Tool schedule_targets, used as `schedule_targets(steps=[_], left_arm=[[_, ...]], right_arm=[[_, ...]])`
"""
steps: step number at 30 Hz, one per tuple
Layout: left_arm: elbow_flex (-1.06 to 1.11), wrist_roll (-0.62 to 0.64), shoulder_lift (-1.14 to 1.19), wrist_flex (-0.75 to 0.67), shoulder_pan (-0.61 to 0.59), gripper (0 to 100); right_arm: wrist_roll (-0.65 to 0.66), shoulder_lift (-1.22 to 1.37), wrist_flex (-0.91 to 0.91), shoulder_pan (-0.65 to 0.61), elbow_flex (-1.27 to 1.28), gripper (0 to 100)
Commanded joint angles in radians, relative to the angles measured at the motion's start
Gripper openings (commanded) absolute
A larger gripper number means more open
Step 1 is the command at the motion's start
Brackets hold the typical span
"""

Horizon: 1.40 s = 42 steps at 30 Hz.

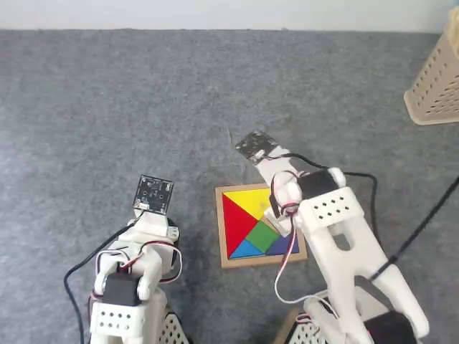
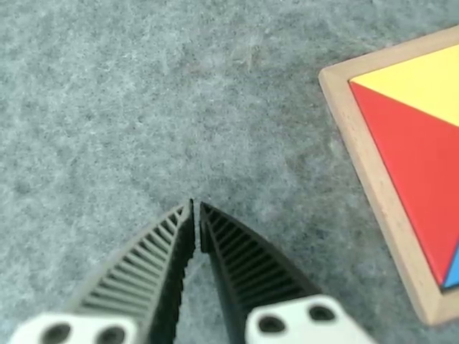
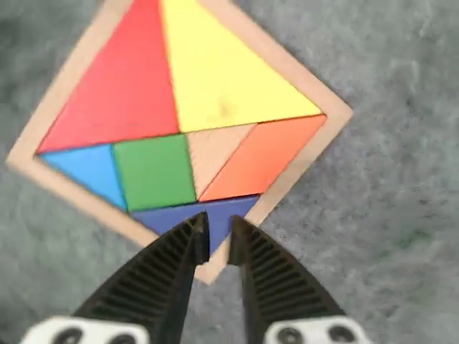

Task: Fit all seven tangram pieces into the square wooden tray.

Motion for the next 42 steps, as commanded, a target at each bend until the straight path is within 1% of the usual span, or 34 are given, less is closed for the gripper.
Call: schedule_targets(steps=[1,4,11,16,20,24,28,31,34,42], left_arm=[[-0.019,0.006,-0.021,0.006,-0.006,1],[-0.019,0.006,-0.021,0.006,-0.006,1],[-0.019,0.006,-0.021,0.006,-0.006,1],[-0.019,0.006,-0.021,0.006,-0.006,1],[-0.019,0.006,-0.021,0.006,-0.006,1],[-0.019,0.006,-0.021,0.006,-0.006,1],[-0.019,0.006,-0.021,0.006,-0.006,1],[-0.019,0.006,-0.021,0.006,-0.006,1],[-0.019,0.006,-0.021,0.006,-0.006,1],[-0.019,0.006,-0.021,0.006,-0.006,1]], right_arm=[[-0.104,-0.096,-0.084,0.045,0.049,0.8],[-0.123,-0.219,-0.114,0.102,0.129,0.7],[-0.12,-0.621,-0.124,0.289,0.371,0.8],[0.008,-0.842,-0.122,0.381,0.546,0.9],[0.017,-0.987,-0.12,0.444,0.68,0.9],[0.018,-1.113,-0.102,0.478,0.786,0.9],[0.018,-1.236,-0.041,0.524,0.827,0.9],[0.017,-1.331,-0.01,0.535,0.879,0.9],[0.014,-1.334,-0.025,0.535,0.921,0.9],[0.015,-1.323,-0.022,0.535,0.922,0.9]])
